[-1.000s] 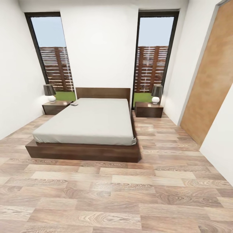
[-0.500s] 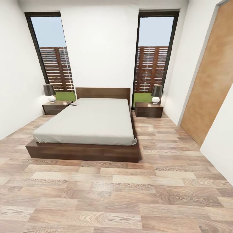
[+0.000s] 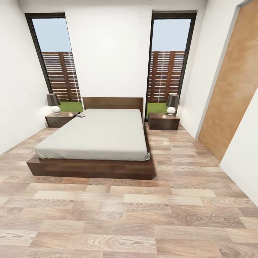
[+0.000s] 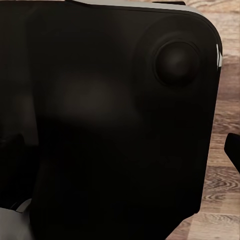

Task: In the bedroom, move the book from the bed onto either nightstand, and place the two sandals side by side next to the bed.

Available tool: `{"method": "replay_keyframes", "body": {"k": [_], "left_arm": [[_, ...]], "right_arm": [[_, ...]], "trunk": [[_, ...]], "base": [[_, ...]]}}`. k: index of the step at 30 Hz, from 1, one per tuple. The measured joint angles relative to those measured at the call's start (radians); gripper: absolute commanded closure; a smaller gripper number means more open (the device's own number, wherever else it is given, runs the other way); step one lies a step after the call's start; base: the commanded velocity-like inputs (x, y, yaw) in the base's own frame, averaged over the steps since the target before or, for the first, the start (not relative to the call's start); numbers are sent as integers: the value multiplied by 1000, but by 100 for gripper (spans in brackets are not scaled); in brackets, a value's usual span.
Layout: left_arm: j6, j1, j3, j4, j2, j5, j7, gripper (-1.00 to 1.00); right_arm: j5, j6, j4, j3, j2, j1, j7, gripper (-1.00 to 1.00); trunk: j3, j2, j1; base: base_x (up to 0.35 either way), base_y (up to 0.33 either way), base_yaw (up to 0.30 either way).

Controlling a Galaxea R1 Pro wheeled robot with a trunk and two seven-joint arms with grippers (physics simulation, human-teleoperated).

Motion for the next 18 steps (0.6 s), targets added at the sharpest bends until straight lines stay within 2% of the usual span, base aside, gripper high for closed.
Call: {"method": "replay_keyframes", "body": {"k": [18], "left_arm": [[0,0,0,0,1,1,-1,-100]], "right_arm": [[1,0,0,0,0,0,0,-100]], "trunk": [[0,0,0]], "base": [[0,0,-4]]}}
